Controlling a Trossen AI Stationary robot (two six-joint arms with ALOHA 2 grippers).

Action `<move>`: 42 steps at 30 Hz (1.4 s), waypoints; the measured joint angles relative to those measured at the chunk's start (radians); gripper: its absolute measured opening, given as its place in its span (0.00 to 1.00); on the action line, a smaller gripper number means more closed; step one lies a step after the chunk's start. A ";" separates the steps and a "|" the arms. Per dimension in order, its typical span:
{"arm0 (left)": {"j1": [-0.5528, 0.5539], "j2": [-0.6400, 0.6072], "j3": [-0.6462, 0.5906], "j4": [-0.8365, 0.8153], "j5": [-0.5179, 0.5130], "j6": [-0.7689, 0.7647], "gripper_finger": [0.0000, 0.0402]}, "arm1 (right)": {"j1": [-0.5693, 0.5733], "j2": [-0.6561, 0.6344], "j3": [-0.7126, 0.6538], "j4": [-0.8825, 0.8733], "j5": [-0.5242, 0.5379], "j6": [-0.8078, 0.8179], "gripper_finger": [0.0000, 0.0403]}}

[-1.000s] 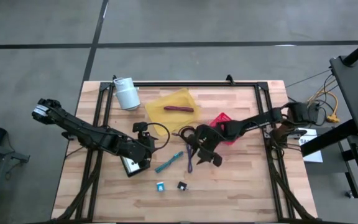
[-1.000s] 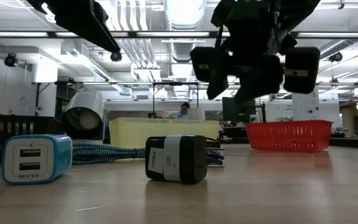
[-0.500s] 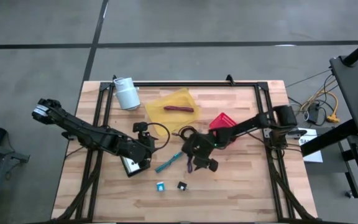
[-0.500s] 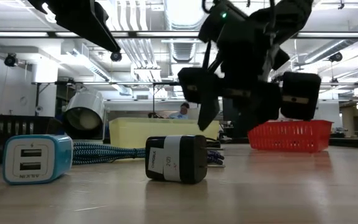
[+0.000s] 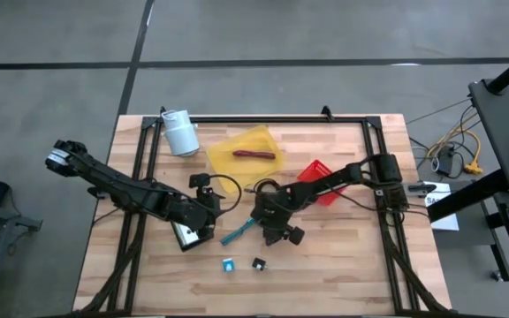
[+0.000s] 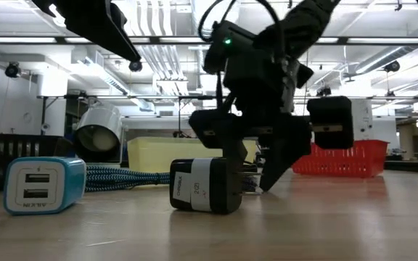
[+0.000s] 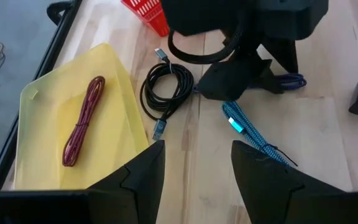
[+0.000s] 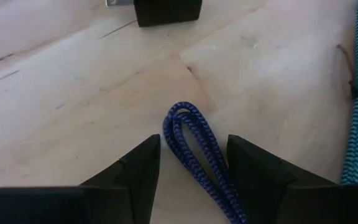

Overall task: Pick and place items into bin
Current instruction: Put the violet charger cable into the yellow bin

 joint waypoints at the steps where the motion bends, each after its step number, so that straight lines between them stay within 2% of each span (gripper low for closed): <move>1: 0.000 0.000 -0.001 0.001 0.000 0.000 0.42 | 0.000 0.012 0.021 -0.031 -0.001 0.000 0.42; 7: 0.000 0.000 -0.002 0.002 0.000 0.000 0.42 | -0.002 0.035 0.091 -0.129 0.014 -0.005 0.33; 17: 0.000 0.000 -0.002 0.005 0.000 0.001 0.42 | -0.001 -0.001 0.096 -0.213 0.028 -0.122 0.05; 24: 0.000 0.000 0.000 0.008 0.000 0.001 0.42 | 0.003 -0.067 0.096 -0.243 0.104 -0.116 0.04; 33: 0.000 0.000 -0.002 0.008 0.000 0.001 0.42 | -0.009 -0.215 0.096 -0.255 0.364 -0.114 0.03; 36: 0.000 0.000 -0.001 0.008 0.000 0.001 0.42 | -0.032 -0.256 0.096 -0.256 0.407 -0.143 0.03; 40: 0.000 0.000 0.000 0.008 0.000 0.001 0.42 | -0.077 -0.316 0.100 -0.261 0.548 -0.191 0.03; 42: 0.000 0.000 0.000 0.009 0.000 0.001 0.42 | -0.116 -0.346 0.111 -0.260 0.564 -0.194 0.03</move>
